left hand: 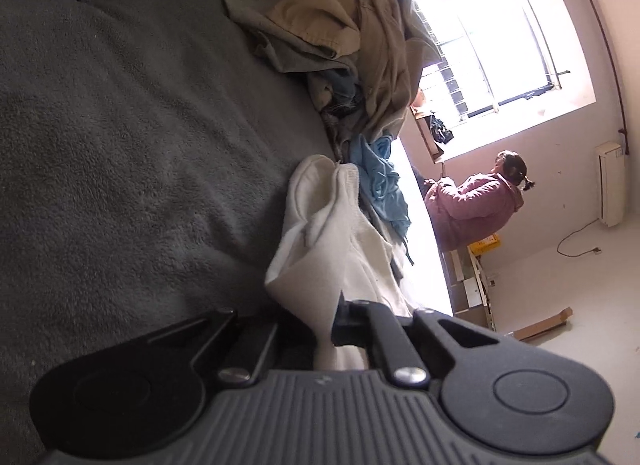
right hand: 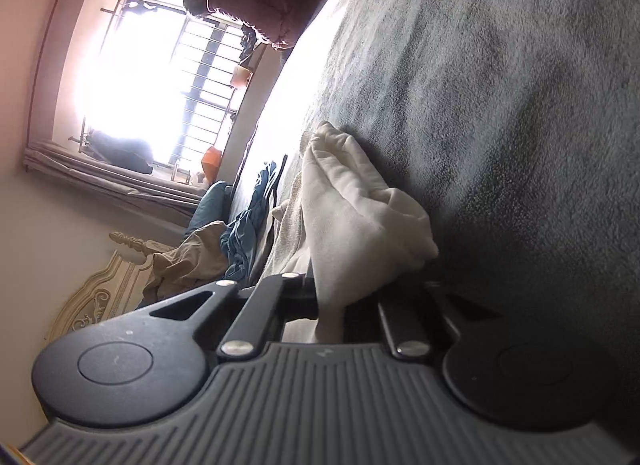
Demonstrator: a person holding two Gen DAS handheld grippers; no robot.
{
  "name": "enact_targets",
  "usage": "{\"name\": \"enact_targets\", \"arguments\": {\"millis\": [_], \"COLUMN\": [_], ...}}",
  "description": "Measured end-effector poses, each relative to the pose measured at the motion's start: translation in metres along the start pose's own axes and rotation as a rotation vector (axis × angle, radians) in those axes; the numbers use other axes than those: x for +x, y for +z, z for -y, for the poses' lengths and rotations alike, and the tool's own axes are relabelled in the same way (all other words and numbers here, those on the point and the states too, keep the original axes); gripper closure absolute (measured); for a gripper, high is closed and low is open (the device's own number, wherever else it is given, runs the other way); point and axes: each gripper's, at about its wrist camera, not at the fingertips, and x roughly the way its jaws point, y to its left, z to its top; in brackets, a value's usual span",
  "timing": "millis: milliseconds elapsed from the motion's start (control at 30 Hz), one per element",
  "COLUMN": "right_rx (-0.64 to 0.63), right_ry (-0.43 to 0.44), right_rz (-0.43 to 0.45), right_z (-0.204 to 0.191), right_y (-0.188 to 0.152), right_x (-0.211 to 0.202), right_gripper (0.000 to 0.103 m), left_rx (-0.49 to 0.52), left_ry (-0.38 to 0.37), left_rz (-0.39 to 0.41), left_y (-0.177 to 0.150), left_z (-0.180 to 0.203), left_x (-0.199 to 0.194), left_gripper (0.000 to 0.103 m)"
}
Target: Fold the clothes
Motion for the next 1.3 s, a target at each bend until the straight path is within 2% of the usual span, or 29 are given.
{"name": "enact_targets", "arguments": {"millis": [300, 400, 433, 467, 500, 533, 567, 600, 667, 700, 800, 900, 1000, 1100, 1300], "right_rx": [0.034, 0.02, 0.007, -0.005, -0.016, -0.027, -0.036, -0.041, -0.071, -0.099, -0.183, -0.294, -0.454, -0.594, -0.782], "right_ry": [0.036, 0.038, 0.025, 0.011, -0.005, -0.02, -0.031, -0.028, -0.018, -0.023, -0.05, -0.082, -0.096, -0.085, -0.105], "right_rz": [-0.031, -0.059, -0.071, -0.082, -0.09, -0.098, -0.105, -0.104, -0.088, -0.074, -0.04, 0.009, 0.047, 0.04, -0.082], "right_z": [0.026, 0.036, 0.038, 0.041, 0.042, 0.043, 0.044, 0.044, 0.04, 0.037, 0.027, 0.01, -0.012, -0.04, -0.078], "right_y": [-0.027, -0.035, -0.036, -0.037, -0.035, -0.034, -0.033, -0.031, -0.028, -0.027, -0.022, -0.017, -0.015, -0.016, -0.004], "right_x": [-0.082, -0.103, -0.104, -0.105, -0.106, -0.107, -0.108, -0.112, -0.123, -0.13, -0.149, -0.161, -0.166, -0.152, -0.079], "right_gripper": [0.099, 0.099, 0.097, 0.095, 0.093, 0.092, 0.085, 0.081, 0.06, 0.053, 0.05, 0.049, 0.046, 0.044, 0.043], "left_rx": [0.104, 0.194, 0.218, 0.242, 0.266, 0.29, 0.31, 0.326, 0.358, 0.379, 0.461, 0.55, 0.589, 0.623, 0.627], "left_ry": [0.019, 0.039, 0.07, 0.101, 0.132, 0.162, 0.181, 0.187, 0.198, 0.207, 0.241, 0.25, 0.216, 0.2, 0.157], "left_rz": [-0.06, -0.102, -0.11, -0.119, -0.128, -0.136, -0.128, -0.101, -0.04, -0.006, 0.096, 0.186, 0.167, 0.132, 0.015], "left_y": [-0.038, -0.046, -0.045, -0.045, -0.044, -0.044, -0.041, -0.037, -0.024, -0.016, 0.007, 0.024, 0.03, 0.022, 0.014], "left_z": [-0.006, -0.013, -0.014, -0.014, -0.015, -0.016, -0.015, -0.013, -0.004, 0.003, 0.025, 0.051, 0.064, 0.065, 0.056], "left_x": [-0.084, -0.104, -0.107, -0.11, -0.114, -0.117, -0.123, -0.132, -0.152, -0.163, -0.192, -0.208, -0.195, -0.156, -0.054], "left_gripper": [0.099, 0.097, 0.093, 0.08, 0.074, 0.062, 0.053, 0.051, 0.046, 0.045, 0.042, 0.032, 0.03, 0.03, 0.033]}}
